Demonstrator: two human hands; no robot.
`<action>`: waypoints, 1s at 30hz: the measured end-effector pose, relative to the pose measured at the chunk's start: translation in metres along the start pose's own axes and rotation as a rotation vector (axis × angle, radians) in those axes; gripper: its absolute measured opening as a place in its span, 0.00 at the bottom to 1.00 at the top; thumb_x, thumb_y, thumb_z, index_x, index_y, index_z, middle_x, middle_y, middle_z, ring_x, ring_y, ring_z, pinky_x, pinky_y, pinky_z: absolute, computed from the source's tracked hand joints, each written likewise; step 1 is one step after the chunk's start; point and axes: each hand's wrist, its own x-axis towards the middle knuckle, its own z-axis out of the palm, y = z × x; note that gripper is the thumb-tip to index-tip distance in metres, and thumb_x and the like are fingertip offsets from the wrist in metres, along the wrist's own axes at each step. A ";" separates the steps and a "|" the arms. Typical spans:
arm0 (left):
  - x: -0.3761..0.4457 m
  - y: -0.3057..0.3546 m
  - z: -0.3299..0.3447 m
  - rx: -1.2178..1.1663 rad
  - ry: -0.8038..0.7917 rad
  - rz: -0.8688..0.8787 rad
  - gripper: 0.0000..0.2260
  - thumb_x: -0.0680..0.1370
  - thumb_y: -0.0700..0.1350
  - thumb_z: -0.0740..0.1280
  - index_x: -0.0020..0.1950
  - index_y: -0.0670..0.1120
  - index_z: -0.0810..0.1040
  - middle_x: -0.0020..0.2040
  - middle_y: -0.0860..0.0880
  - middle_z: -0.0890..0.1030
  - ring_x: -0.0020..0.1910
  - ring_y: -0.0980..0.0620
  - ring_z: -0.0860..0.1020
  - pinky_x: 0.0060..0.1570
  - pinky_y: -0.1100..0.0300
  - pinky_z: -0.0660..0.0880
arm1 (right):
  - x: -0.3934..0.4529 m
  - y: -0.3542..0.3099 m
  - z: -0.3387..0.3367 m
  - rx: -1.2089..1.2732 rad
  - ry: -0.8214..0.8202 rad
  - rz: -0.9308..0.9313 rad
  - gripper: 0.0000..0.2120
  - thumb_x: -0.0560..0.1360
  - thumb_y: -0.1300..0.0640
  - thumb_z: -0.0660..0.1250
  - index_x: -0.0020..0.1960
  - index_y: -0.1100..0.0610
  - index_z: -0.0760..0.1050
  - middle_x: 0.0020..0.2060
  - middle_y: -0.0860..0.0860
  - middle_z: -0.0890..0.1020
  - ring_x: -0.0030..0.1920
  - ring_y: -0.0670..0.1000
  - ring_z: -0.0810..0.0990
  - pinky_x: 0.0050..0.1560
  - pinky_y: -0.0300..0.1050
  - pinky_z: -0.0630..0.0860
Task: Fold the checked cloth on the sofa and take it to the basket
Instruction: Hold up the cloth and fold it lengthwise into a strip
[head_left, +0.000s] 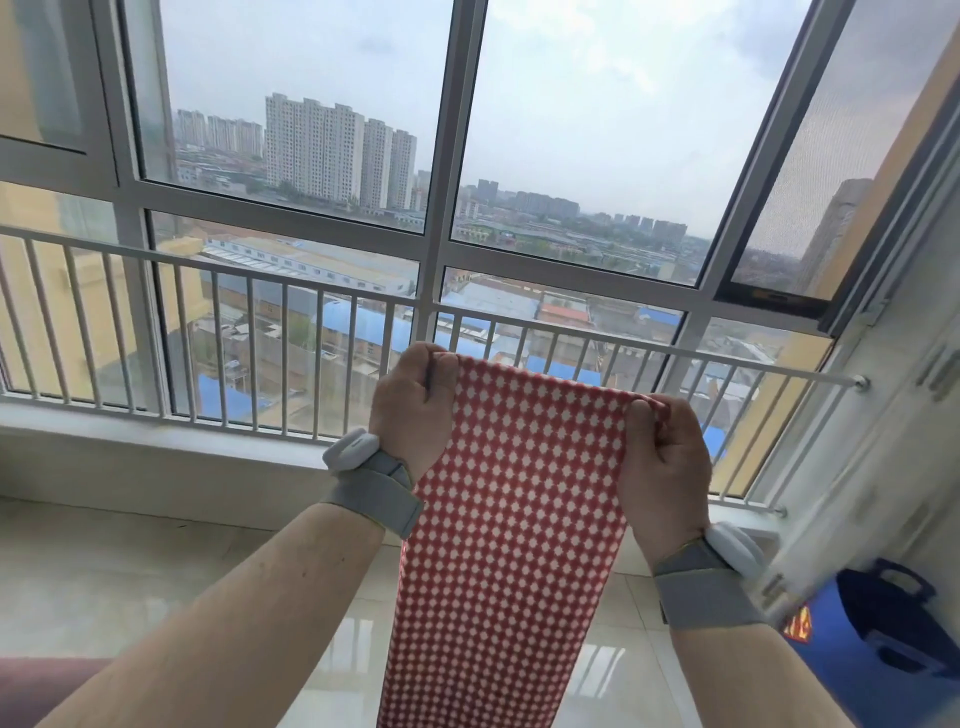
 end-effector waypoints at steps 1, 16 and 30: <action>0.000 0.001 0.000 -0.007 0.019 -0.010 0.07 0.81 0.46 0.59 0.47 0.45 0.73 0.34 0.58 0.72 0.34 0.59 0.71 0.33 0.66 0.65 | -0.001 -0.002 0.001 -0.024 0.022 -0.039 0.09 0.79 0.44 0.58 0.42 0.45 0.68 0.33 0.38 0.77 0.36 0.33 0.76 0.35 0.28 0.67; 0.013 0.012 -0.004 0.078 0.116 0.003 0.14 0.82 0.48 0.56 0.49 0.39 0.76 0.37 0.50 0.75 0.36 0.50 0.73 0.33 0.68 0.63 | 0.005 -0.014 0.005 -0.046 0.058 -0.040 0.11 0.79 0.47 0.59 0.38 0.43 0.67 0.32 0.40 0.74 0.36 0.31 0.74 0.34 0.24 0.64; 0.005 0.022 -0.018 0.148 -0.064 -0.224 0.11 0.80 0.49 0.60 0.61 0.47 0.72 0.62 0.46 0.74 0.56 0.48 0.75 0.57 0.49 0.74 | 0.002 -0.048 0.048 -0.038 -0.187 0.001 0.12 0.79 0.48 0.63 0.38 0.49 0.67 0.28 0.46 0.72 0.27 0.43 0.70 0.27 0.34 0.68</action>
